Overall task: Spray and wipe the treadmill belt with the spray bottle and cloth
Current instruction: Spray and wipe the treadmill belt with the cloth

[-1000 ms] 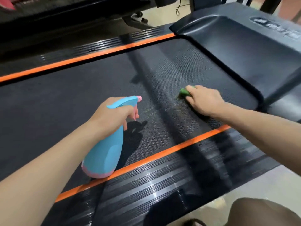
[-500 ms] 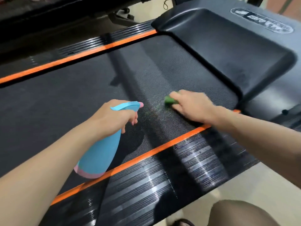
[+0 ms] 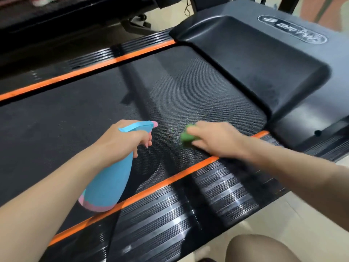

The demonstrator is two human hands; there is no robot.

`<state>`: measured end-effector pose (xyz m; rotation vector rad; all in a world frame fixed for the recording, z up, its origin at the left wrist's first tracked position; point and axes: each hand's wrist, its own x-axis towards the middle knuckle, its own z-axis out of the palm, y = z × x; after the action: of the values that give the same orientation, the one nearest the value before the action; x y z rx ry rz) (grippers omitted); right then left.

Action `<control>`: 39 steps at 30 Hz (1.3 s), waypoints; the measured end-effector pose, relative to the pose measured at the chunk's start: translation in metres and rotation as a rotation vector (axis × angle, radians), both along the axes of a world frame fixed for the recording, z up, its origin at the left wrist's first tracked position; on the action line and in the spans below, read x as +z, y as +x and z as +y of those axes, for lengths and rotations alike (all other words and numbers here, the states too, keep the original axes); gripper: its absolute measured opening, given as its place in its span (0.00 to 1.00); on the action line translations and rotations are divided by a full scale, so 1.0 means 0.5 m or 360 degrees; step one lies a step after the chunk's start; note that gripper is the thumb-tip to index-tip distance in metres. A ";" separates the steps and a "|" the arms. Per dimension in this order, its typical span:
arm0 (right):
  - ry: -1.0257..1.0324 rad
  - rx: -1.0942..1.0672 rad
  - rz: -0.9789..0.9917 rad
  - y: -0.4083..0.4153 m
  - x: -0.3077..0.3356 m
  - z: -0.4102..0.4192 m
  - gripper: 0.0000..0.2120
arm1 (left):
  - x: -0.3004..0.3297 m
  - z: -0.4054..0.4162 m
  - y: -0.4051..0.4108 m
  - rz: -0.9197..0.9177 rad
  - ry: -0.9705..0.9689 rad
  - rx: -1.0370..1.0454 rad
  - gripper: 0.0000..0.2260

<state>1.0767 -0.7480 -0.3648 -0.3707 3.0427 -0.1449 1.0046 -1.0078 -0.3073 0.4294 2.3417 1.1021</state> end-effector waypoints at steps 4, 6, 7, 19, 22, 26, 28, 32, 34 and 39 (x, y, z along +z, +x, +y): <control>0.0198 -0.0620 0.0145 -0.024 0.000 0.168 0.16 | -0.008 0.000 -0.004 -0.0002 -0.0016 0.0012 0.10; 0.0231 -0.0780 0.0213 -0.024 -0.002 0.183 0.16 | -0.011 0.001 -0.007 -0.0022 -0.0003 0.0024 0.11; 0.0234 -0.0788 0.0235 -0.020 0.000 0.169 0.15 | -0.012 0.002 -0.008 -0.0033 -0.0002 0.0014 0.11; 0.0273 -0.0019 0.0047 0.006 0.012 0.055 0.14 | -0.020 0.007 -0.014 -0.0053 -0.0015 -0.0028 0.14; 0.0570 -0.0387 0.0151 -0.012 0.032 0.198 0.16 | -0.018 0.010 -0.010 -0.0044 -0.0016 -0.0045 0.11; 0.0732 -0.0715 0.0231 -0.035 0.018 0.268 0.14 | -0.018 0.011 -0.010 -0.0028 -0.0040 -0.0054 0.10; 0.0680 -0.0818 0.0238 -0.039 -0.001 0.255 0.12 | -0.019 0.011 -0.011 -0.0032 -0.0032 -0.0058 0.11; 0.0432 -0.1011 0.0228 -0.033 -0.005 0.206 0.15 | -0.023 0.007 -0.015 -0.0058 -0.0007 -0.0064 0.12; 0.0375 -0.0994 0.0184 -0.020 -0.001 0.159 0.15 | -0.026 0.008 -0.017 -0.0072 0.0004 -0.0046 0.15; 0.0132 -0.0741 0.0044 0.005 0.009 -0.027 0.16 | -0.021 0.001 -0.017 -0.0074 0.0031 -0.0012 0.18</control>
<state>1.0792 -0.7616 -0.3602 0.3487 3.0901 -0.0368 0.9960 -1.0074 -0.3180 0.4148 2.2888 1.1205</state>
